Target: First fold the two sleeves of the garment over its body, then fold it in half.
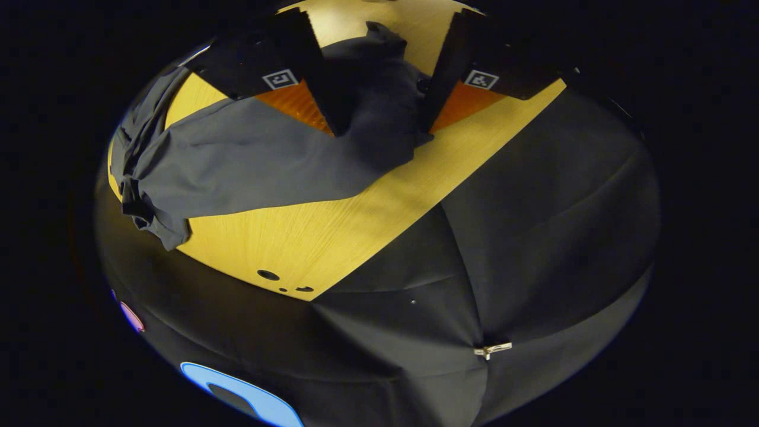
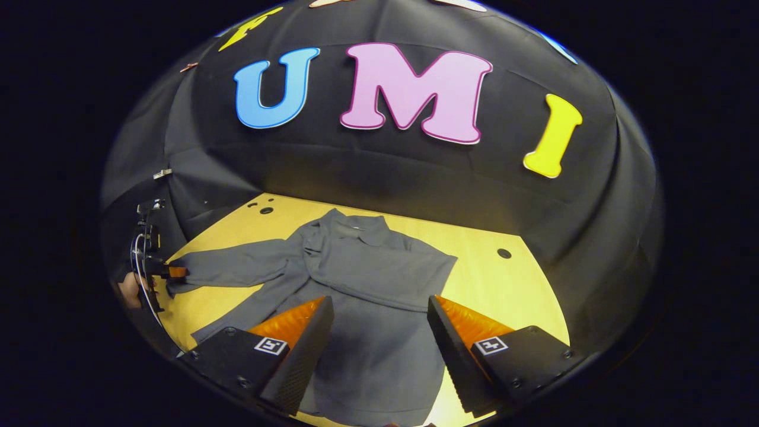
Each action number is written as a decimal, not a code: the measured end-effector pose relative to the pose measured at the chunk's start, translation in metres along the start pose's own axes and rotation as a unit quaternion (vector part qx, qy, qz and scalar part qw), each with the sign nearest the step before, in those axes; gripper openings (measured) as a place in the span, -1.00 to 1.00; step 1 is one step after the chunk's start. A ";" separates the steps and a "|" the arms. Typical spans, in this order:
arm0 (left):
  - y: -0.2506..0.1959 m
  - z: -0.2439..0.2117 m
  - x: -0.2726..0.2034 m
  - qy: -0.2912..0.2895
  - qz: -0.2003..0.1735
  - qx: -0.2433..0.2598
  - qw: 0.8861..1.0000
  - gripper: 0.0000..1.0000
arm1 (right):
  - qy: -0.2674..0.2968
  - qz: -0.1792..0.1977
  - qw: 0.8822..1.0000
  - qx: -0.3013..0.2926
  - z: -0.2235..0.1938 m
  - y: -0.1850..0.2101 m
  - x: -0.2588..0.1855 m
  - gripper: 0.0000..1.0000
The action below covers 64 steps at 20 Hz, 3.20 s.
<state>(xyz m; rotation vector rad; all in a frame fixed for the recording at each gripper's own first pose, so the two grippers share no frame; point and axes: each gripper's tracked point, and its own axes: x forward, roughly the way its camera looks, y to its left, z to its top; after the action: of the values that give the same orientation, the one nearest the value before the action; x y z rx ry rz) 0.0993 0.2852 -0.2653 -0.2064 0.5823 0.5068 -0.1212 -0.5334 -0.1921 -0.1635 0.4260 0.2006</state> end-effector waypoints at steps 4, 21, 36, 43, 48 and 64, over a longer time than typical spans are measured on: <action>-0.018 0.000 0.000 0.005 -0.013 0.033 0.999 -0.22 | -0.010 -0.003 1.000 0.013 0.005 -0.014 -0.002 0.96; -0.086 0.135 -0.081 -0.112 -0.057 0.017 0.992 -0.89 | -0.011 0.011 0.999 0.047 -0.005 -0.077 0.001 0.96; -0.344 0.205 -0.140 -0.199 -0.199 0.135 0.950 -0.89 | 0.001 -0.051 0.994 0.093 -0.045 -0.161 -0.035 0.96; -0.455 0.165 -0.166 -0.194 -0.265 0.181 0.927 -0.89 | 0.013 -0.055 0.992 0.112 -0.061 -0.177 -0.038 0.95; -0.526 0.126 -0.182 -0.172 -0.305 0.192 0.917 -0.90 | 0.017 -0.044 0.992 0.113 -0.069 -0.190 -0.042 0.94; -0.612 0.032 -0.196 -0.083 -0.342 0.188 0.917 0.18 | 0.054 0.038 0.993 0.100 -0.094 -0.189 -0.029 0.99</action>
<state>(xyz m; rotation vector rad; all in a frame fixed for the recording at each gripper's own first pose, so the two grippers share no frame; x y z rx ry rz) 0.2870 -0.3071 -0.0991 0.0096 0.3941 -0.2702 -0.1408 -0.7395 -0.2428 0.0395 0.5567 0.2240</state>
